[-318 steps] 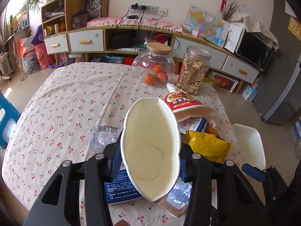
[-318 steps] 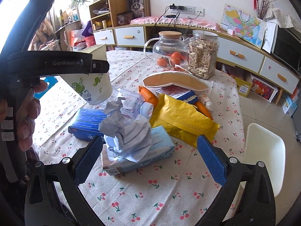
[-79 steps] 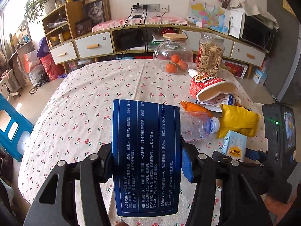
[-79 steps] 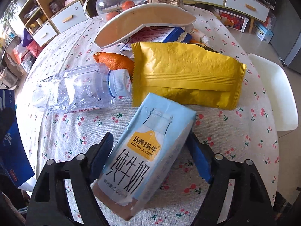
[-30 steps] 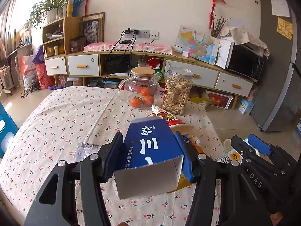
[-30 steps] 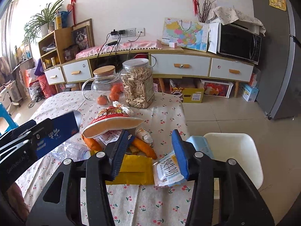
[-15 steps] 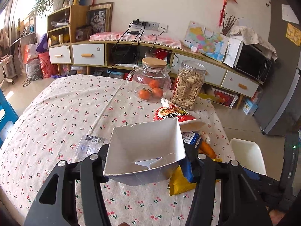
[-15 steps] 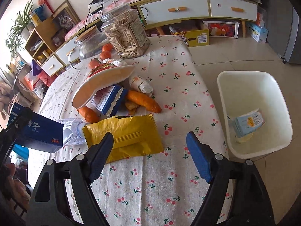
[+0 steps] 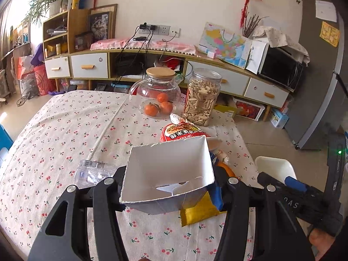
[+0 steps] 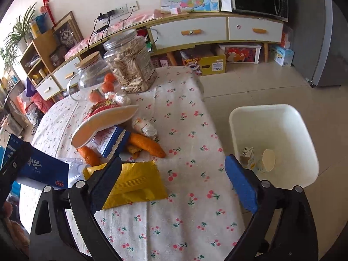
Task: Collect trash
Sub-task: 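Carry the blue box over the white bin and open the left gripper, then reach the left gripper toward the clear plastic bottle on the table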
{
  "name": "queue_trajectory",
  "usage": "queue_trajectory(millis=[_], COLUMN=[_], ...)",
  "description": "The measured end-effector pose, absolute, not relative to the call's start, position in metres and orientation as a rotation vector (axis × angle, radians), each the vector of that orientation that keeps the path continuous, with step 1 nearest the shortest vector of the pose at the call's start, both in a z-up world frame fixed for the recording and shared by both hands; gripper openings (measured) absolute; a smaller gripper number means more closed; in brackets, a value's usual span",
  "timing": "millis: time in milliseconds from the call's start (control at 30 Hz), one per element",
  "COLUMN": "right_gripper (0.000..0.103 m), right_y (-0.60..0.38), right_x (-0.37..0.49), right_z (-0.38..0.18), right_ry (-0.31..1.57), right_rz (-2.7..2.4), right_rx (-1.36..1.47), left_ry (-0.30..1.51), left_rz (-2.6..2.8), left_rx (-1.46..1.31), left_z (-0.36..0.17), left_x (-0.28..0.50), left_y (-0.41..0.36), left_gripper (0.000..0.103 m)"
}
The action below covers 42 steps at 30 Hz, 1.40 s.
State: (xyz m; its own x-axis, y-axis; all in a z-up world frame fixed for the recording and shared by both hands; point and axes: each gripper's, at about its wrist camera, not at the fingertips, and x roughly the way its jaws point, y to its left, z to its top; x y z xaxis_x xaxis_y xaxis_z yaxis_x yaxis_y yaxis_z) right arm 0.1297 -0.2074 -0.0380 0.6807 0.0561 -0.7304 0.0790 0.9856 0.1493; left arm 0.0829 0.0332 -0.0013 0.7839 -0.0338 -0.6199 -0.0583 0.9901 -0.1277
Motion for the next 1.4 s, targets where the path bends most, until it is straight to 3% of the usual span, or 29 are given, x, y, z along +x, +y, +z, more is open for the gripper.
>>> queue_trajectory(millis=[167,633,767,1067,1400], right_gripper=[0.096,0.096,0.096,0.096,0.096], right_y=[-0.269,-0.434,-0.463,-0.46,-0.414], right_x=[0.119,0.074,0.066,0.068,0.084], right_z=[-0.009,0.019,0.017,0.015,0.012], right_ry=[0.701,0.605,0.601,0.604,0.656], right_rz=[-0.205,-0.53,-0.578,-0.558,-0.446], right_rx=[0.145,0.358,0.432,0.464,0.385], left_ry=[0.685,0.816,0.857,0.851,0.843], left_rz=[-0.094,-0.397,-0.426,-0.397,-0.255], left_rx=[-0.153,-0.114,-0.112,-0.044,0.036], left_z=[0.003,-0.015,-0.023,-0.023,-0.024], left_x=[0.098,0.156,0.164,0.157,0.146], left_y=[-0.02,-0.227,-0.258,-0.266,-0.204], left_gripper=[0.055,0.056,0.068,0.09,0.091])
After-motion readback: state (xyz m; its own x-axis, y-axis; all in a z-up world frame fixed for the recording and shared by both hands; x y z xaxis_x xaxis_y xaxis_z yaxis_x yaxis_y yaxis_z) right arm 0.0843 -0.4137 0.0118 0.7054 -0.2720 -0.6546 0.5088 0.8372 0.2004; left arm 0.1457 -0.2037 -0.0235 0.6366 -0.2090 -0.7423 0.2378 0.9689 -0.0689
